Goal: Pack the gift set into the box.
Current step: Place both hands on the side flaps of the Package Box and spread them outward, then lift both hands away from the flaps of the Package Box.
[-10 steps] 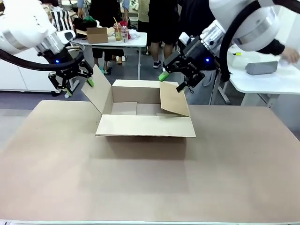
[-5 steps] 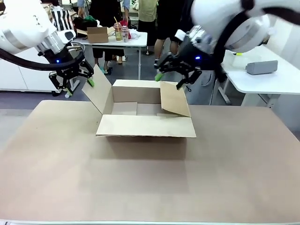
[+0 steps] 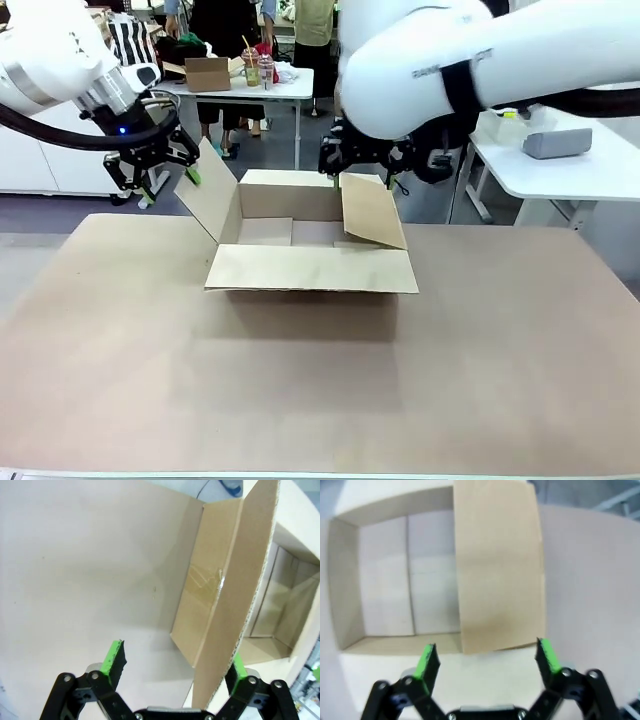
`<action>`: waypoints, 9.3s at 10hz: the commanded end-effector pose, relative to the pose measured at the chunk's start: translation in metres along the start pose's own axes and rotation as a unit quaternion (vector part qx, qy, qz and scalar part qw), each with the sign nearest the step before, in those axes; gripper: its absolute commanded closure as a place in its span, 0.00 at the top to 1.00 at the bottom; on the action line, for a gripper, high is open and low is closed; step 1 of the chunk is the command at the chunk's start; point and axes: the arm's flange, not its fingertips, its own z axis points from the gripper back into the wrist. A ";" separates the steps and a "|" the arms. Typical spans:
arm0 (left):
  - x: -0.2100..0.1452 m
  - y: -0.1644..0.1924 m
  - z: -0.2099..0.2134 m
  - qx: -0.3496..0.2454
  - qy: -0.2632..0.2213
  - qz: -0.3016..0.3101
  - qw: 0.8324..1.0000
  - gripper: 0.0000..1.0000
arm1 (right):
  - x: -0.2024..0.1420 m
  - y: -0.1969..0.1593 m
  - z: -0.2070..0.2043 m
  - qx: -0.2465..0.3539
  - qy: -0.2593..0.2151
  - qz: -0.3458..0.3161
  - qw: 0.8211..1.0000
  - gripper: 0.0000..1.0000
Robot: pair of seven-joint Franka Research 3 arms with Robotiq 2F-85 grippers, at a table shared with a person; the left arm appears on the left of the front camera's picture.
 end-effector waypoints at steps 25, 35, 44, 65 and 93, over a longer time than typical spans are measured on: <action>-0.001 -0.001 0.002 0.007 -0.003 0.006 1.000 1.00 | 0.035 -0.110 -0.044 -0.058 0.046 -0.085 0.994 1.00; -0.001 -0.001 0.002 0.007 -0.003 0.006 1.000 1.00 | 0.036 -0.164 -0.055 -0.034 0.062 -0.144 0.987 1.00; -0.001 -0.001 0.002 0.007 -0.003 0.006 1.000 1.00 | 0.036 -0.164 -0.055 -0.034 0.062 -0.144 0.987 1.00; -0.001 -0.001 0.002 0.007 -0.003 0.006 1.000 1.00 | 0.036 -0.164 -0.055 -0.034 0.062 -0.144 0.987 1.00; -0.001 -0.001 0.002 0.007 -0.003 0.006 1.000 1.00 | 0.036 -0.164 -0.055 -0.034 0.062 -0.144 0.987 1.00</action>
